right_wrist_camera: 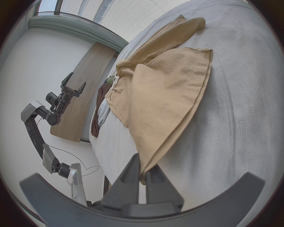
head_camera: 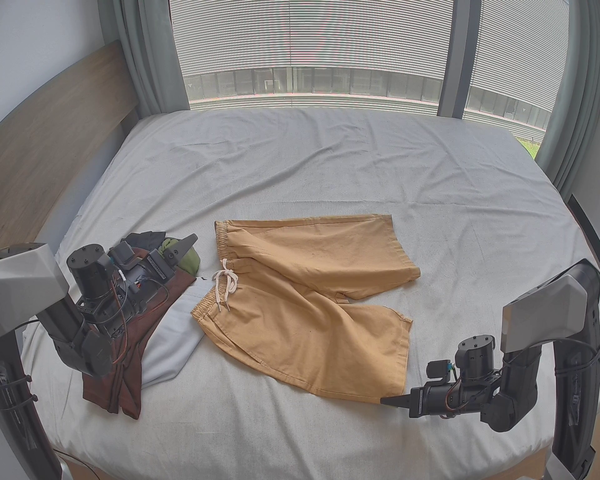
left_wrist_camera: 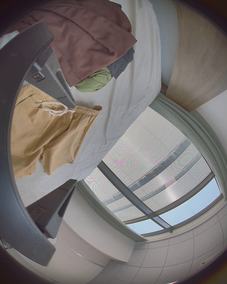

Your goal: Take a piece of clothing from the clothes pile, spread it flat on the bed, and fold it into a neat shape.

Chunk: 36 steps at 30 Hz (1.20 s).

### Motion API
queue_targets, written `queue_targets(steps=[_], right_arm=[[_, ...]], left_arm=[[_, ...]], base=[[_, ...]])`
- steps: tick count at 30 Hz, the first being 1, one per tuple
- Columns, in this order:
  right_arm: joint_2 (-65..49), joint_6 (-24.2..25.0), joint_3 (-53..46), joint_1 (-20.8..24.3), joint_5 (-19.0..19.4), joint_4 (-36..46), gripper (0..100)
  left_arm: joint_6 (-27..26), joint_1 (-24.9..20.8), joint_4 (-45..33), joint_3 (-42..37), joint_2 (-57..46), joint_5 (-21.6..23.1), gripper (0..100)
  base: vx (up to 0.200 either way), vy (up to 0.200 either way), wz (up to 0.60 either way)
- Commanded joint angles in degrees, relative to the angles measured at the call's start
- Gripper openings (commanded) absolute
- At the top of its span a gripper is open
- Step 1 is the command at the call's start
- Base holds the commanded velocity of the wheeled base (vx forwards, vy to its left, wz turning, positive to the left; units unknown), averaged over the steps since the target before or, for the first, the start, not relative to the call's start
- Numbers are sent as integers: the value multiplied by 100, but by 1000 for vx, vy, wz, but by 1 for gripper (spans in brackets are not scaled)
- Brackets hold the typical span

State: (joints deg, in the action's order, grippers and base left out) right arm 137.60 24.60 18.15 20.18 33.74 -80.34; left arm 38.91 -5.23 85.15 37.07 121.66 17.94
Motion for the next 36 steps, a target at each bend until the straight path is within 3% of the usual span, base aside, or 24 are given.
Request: queue_targets(steps=[1,17,23,28,36], right_arm=[[31,1,-49,-22,1,-8,0],[-57,-8,-321,-198,-26,-263,0],[-49,-8,-400,-233,-35,-386,0],[-49,-8,-409,-242,-35,-439,0],[-49,1,-409,-242,-43,-448,0]], left_arm=[[2,4,1,-16,33,-1,100],[-393,198,-473,-605,754,25,100],[-393,171,-561,-394,1149,-19,100],[-340,154,-1106,-68,1263,-10,100],[-261,66,-1132,362,1536,-37,100]], base=[[0,0,0],[0,0,0],[0,0,0],[0,0,0],[0,0,0]])
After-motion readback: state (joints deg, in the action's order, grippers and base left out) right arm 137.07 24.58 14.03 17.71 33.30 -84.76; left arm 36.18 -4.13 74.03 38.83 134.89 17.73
